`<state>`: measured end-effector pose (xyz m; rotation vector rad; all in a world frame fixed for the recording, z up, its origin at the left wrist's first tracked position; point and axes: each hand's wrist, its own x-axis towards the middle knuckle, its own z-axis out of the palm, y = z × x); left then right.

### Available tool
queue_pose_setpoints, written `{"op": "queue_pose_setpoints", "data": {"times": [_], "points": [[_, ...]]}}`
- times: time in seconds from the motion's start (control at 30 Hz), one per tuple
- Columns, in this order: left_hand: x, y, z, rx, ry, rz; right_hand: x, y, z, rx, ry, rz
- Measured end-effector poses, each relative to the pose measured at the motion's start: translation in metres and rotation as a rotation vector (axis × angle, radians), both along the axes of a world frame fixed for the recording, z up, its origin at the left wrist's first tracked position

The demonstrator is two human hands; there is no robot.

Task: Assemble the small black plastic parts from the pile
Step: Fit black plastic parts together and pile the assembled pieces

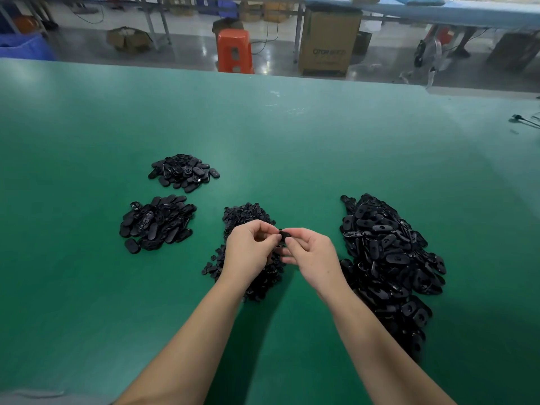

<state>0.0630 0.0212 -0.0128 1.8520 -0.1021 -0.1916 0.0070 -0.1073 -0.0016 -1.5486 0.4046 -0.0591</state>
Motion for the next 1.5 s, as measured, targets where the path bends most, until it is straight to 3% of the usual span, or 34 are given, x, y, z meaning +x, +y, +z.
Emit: {"op": "queue_pose_setpoints", "data": {"times": [0.27, 0.47, 0.67, 1.5], "points": [[0.0, 0.005, 0.006, 0.041, -0.052, -0.038, -0.003, -0.002, -0.001, 0.016, -0.025, 0.005], [0.002, 0.011, 0.013, -0.136, 0.091, -0.102, -0.005, -0.007, 0.007, 0.129, -0.064, 0.027], [0.001, 0.012, 0.015, -0.113, 0.111, -0.137, -0.006, -0.007, 0.006, 0.194, -0.051, -0.009], [-0.005, 0.006, 0.011, -0.031, 0.126, -0.137, -0.001, -0.013, 0.004, 0.001, -0.005, 0.07]]}}
